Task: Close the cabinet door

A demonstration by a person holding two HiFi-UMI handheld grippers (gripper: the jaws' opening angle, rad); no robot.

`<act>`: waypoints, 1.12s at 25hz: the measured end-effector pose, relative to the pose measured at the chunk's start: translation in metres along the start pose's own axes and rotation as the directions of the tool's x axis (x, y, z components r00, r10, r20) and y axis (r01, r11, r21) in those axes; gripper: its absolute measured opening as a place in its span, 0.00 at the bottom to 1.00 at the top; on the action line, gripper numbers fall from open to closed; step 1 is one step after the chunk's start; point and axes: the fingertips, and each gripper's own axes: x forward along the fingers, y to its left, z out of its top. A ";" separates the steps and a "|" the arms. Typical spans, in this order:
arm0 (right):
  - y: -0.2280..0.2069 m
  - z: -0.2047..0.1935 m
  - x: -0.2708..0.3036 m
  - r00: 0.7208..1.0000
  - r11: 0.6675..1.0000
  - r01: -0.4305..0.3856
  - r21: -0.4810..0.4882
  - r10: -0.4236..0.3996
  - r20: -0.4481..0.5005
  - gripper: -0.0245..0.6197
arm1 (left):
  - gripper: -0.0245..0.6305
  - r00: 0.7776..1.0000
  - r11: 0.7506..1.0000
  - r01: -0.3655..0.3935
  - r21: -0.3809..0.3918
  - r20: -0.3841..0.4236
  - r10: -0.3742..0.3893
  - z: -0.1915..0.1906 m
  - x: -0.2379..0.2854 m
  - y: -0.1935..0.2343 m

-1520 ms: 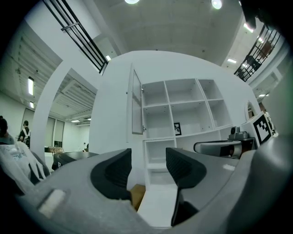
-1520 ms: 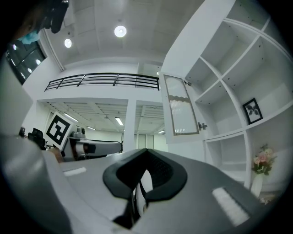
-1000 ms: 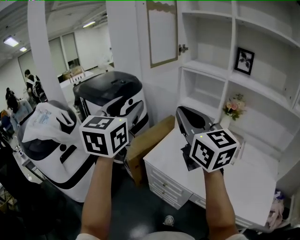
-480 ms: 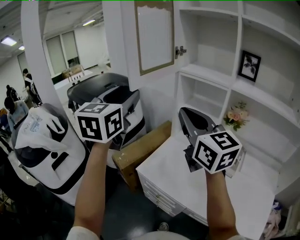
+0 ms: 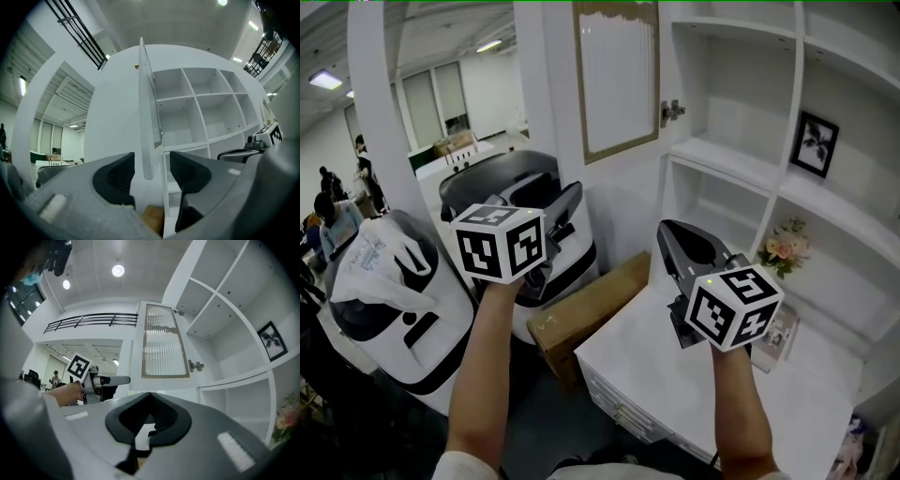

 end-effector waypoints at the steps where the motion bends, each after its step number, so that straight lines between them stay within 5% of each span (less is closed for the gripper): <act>1: -0.001 -0.002 0.003 1.000 1.000 0.005 0.000 -0.005 -0.002 0.04 | 0.41 1.000 1.000 0.010 -0.002 0.005 -0.010 0.000 0.002 0.002; 11: -0.008 -0.013 0.012 0.993 0.993 0.117 0.016 -0.117 -0.009 0.04 | 0.40 0.981 0.983 0.184 -0.001 0.056 -0.183 0.012 0.021 0.000; 18: -0.016 -0.012 0.003 0.981 0.981 0.195 0.017 -0.195 0.004 0.04 | 0.18 0.979 0.981 0.195 0.014 0.055 -0.196 0.012 0.022 0.002; 28: -0.023 -0.009 -0.013 0.964 0.964 0.266 0.023 -0.267 0.017 0.04 | 0.16 0.966 0.968 0.249 -0.027 0.072 -0.247 0.014 0.018 -0.007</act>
